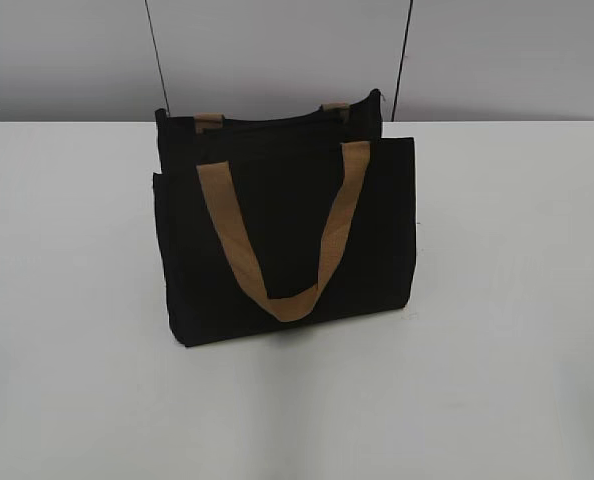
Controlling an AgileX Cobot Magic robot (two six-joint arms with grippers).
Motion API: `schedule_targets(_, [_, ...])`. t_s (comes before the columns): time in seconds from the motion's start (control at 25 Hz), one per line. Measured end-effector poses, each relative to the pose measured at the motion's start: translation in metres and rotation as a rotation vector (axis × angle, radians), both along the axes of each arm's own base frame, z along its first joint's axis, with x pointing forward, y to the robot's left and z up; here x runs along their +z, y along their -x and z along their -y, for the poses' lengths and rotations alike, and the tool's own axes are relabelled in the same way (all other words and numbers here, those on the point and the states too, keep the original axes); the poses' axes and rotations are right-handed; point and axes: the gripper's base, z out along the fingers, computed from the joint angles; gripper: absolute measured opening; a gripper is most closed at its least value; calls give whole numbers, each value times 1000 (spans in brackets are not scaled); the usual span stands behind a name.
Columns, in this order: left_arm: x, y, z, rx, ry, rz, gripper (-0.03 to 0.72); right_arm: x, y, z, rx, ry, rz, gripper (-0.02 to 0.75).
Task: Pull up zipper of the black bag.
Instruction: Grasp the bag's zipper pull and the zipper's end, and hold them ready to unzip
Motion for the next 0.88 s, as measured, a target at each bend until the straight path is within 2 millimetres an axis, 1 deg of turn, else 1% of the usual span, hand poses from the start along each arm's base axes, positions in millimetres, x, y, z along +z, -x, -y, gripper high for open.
schedule_targets(0.88, [0,0,0,0,0,0,237,0,0,0,0,0,0,508])
